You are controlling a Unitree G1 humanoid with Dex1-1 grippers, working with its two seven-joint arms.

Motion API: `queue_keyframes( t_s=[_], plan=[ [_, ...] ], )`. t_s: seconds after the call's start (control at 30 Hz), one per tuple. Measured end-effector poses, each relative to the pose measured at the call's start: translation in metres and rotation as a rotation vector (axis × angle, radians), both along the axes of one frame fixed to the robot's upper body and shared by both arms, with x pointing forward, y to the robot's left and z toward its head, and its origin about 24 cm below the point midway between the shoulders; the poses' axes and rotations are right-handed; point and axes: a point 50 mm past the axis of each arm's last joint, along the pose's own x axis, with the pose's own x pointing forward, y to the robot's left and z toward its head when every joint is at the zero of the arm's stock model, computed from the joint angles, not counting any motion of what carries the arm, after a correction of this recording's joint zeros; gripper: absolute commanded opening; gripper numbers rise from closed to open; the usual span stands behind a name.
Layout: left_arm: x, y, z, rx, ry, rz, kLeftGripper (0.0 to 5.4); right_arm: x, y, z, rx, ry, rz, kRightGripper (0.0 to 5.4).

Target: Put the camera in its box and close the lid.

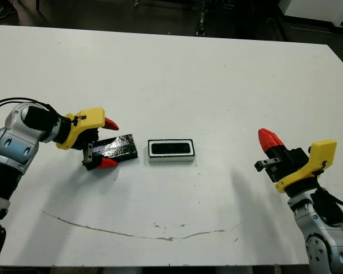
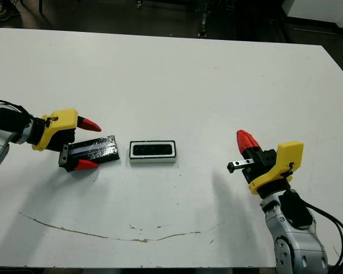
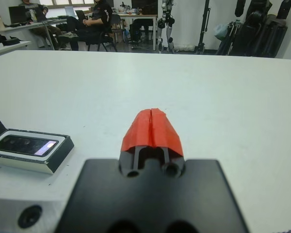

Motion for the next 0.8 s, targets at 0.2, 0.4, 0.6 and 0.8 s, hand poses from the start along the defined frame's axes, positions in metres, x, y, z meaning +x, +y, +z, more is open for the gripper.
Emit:
queue_keyframes(
  t_s=[0.2,0.4,0.6,0.8],
  plan=[
    [0.0000,-0.0005,0.0009,0.013,0.015,0.033,5.40,-0.0002,-0.0001,-0.0008,0.000,0.008,-0.003,0.02],
    [0.0005,0.0015,-0.0001,0.011,0.049,0.142,5.01,-0.0002,-0.0003,-0.0011,-0.001,0.012,-0.009,0.00],
    [-0.0020,-0.0017,0.0014,0.006,0.064,0.199,4.08,-0.0002,0.0000,-0.0009,-0.001,0.014,-0.013,0.00],
    [-0.0042,-0.0031,0.0008,0.011,0.094,0.176,3.23,-0.0002,0.0002,-0.0008,0.001,0.015,-0.012,0.00]
  ],
)
